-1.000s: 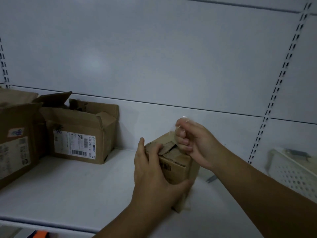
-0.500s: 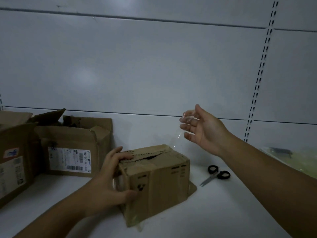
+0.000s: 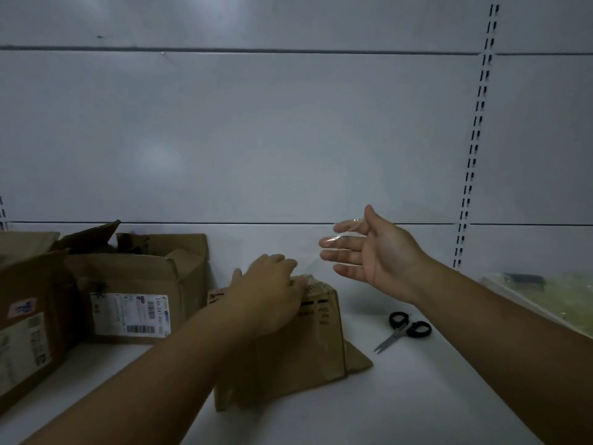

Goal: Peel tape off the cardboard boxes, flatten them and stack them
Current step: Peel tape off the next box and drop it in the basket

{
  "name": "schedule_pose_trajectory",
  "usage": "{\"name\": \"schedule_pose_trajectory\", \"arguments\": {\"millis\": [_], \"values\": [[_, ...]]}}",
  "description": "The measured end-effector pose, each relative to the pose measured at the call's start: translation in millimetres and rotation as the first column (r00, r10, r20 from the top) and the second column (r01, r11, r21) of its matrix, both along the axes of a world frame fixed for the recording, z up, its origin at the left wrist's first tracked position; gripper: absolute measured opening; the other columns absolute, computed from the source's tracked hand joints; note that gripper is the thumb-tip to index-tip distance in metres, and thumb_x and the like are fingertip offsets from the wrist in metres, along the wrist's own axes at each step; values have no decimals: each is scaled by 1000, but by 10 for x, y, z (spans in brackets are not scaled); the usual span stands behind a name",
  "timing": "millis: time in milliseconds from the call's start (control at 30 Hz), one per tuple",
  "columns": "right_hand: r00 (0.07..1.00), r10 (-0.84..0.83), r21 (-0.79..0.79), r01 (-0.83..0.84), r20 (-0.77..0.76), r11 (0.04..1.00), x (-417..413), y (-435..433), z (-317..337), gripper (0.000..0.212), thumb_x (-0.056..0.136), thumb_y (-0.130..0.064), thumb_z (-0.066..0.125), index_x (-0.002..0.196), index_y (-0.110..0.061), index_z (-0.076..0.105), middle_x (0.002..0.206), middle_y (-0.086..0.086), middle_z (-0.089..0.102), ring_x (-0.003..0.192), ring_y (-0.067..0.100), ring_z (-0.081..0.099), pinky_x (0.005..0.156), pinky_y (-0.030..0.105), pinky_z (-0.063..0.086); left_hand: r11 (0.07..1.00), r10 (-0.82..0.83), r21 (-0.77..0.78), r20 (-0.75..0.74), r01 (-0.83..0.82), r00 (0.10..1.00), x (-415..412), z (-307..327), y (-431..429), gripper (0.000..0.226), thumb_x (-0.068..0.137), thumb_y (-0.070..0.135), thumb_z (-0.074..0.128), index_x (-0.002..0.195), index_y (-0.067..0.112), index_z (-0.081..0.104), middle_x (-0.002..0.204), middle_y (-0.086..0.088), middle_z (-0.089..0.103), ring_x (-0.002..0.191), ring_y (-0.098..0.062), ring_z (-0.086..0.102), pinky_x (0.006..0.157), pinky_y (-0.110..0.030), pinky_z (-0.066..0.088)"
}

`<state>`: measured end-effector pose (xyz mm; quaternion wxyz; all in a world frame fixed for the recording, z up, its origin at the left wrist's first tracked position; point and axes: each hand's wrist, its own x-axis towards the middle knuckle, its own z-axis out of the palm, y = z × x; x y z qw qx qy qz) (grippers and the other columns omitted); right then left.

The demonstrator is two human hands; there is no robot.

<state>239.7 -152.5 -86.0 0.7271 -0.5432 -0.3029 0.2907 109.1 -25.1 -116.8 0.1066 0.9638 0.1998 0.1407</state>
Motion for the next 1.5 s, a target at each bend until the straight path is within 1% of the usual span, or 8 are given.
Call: {"name": "schedule_pose_trajectory", "arguments": {"millis": [200, 400, 533, 700, 867, 1067, 1367, 1500], "values": [[978, -207, 0, 207, 36, 978, 217, -264, 17, 53, 101, -45, 25, 89, -8, 62, 100, 13, 71, 85, 22, 67, 63, 32, 50, 992, -83, 68, -284, 106, 955, -25, -108, 132, 49, 101, 41, 14, 150, 32, 9, 159, 2, 5, 146, -18, 3, 117, -41, 2], [980, -152, 96, 164, -128, 982, 297, -408, -107, 57, 102, -45, 22, 71, -10, 54, 94, 12, 74, 79, 21, 73, 66, 29, 53, 985, -147, 64, -170, 160, 974, -158, -172, 272, 59, 86, 54, 11, 144, 46, 15, 156, 16, 14, 143, -3, 10, 118, -30, 6], [967, -213, 80, 225, -137, 971, 315, -410, -201, 54, 102, -44, 25, 65, -11, 46, 62, 8, 68, 63, 20, 72, 63, 31, 50, 985, -174, -2, -112, 175, 978, -180, -144, 250, 42, 100, 42, 24, 141, 49, 20, 154, 20, 18, 141, -1, 14, 114, -26, 7], [962, -204, -182, 237, 185, 954, 359, -438, -356, 51, 100, -44, 31, 61, -13, 42, 43, 3, 49, 43, 16, 58, 56, 28, 44, 984, -176, -43, -150, 171, 973, -152, -143, 194, 39, 100, 41, 26, 136, 56, 20, 153, 22, 20, 137, 1, 16, 114, -32, 10], [769, -22, -391, 350, 639, 851, 535, -527, -508, 48, 96, -45, 41, 60, -14, 42, 45, -2, 37, 39, 12, 32, 49, 25, 29, 987, -154, -76, -138, 144, 978, -163, -143, 177, 38, 100, 40, 29, 133, 58, 22, 152, 23, 21, 130, 5, 18, 114, -33, 11], [904, 56, -387, 124, 423, 914, 636, -685, -525, 31, 91, -39, 53, 81, -10, 55, 58, 0, 49, 52, 12, 51, 59, 26, 49, 984, -168, -83, -121, 159, 978, -123, -154, 158, 42, 84, 50, 24, 124, 63, 21, 135, 34, 23, 119, 9, 17, 113, -33, 13], [615, 81, -394, 394, 785, 830, 873, -965, -432, 21, 77, -35, 73, 78, -17, 62, 72, -2, 53, 69, 13, 50, 72, 29, 41, 975, -201, -111, -71, 193, 977, -148, -155, 147, 38, 81, 49, 25, 113, 69, 26, 123, 43, 24, 117, 8, 26, 105, -32, 24], [837, -40, -268, 220, 546, 938, 884, -1102, -265, 24, 80, -30, 64, 85, -7, 59, 80, 6, 59, 79, 19, 60, 80, 31, 50, 956, -219, -205, -30, 209, 975, -129, -164, 208, 25, 90, 46, 34, 110, 56, 45, 120, 25, 47, 115, -5, 47, 94, -33, 37]]}}
